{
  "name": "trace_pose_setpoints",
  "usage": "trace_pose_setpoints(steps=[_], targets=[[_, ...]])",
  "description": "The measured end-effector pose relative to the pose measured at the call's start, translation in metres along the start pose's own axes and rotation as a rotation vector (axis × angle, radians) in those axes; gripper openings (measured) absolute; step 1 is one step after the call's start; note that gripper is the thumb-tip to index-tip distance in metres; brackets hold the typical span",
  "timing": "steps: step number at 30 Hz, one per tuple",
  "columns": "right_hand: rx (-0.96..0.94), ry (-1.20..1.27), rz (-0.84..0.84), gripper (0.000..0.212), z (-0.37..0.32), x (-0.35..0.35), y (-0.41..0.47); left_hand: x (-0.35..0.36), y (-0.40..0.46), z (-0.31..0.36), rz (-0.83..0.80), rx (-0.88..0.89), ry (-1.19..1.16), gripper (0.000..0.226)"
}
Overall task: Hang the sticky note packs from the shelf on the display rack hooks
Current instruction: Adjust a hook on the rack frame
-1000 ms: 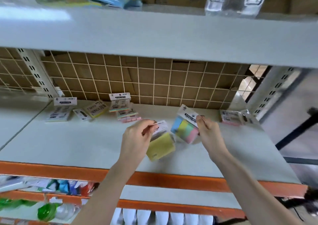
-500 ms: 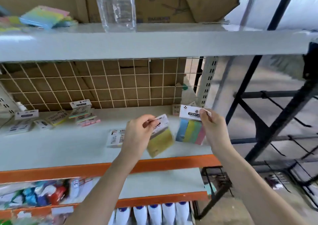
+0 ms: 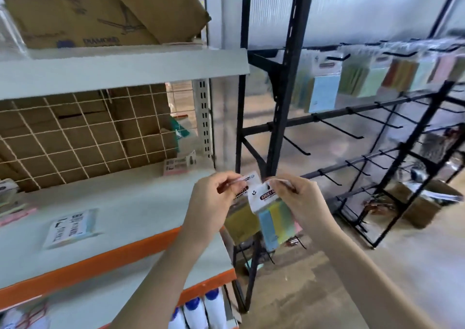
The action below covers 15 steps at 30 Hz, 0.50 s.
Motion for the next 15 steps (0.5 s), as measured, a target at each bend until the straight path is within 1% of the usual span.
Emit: trace_pose_setpoints(steps=[2,4,5,7,10,13,15], targets=[[0.017,-0.028,0.009,0.016,0.012,-0.019,-0.005,0.025,0.005,0.009,-0.044,0.013,-0.052,0.021],[0.001,-0.05,0.022,0.021,0.02,-0.035,-0.009,0.043,0.01,0.016,-0.061,0.021,-0.099,0.016],[-0.003,-0.051,0.042,0.02,0.024,-0.046,-0.011,0.055,0.015,0.02,-0.071,0.023,-0.122,0.013],[0.014,-0.021,0.075,0.012,0.033,-0.066,-0.013,0.076,0.023,0.027,-0.098,0.034,-0.133,0.008],[0.029,0.003,0.065,0.022,0.042,-0.088,-0.012,0.105,0.035,0.037,-0.127,0.05,-0.174,0.008],[0.05,0.013,0.048,0.022,0.05,-0.112,-0.004,0.136,0.049,0.051,-0.144,0.106,-0.19,0.008],[0.043,-0.036,0.025,0.021,0.055,-0.125,0.005,0.16,0.059,0.061,-0.184,0.145,-0.201,0.007]])
Point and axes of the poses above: each hand's wrist, its own y-axis towards the middle knuckle, its own x-axis out of the palm, z = x × y, the point moved 10 cm from there along y, towards the middle knuckle, and after that the axes turned 4 degrees about -y, right-handed, at the moved point
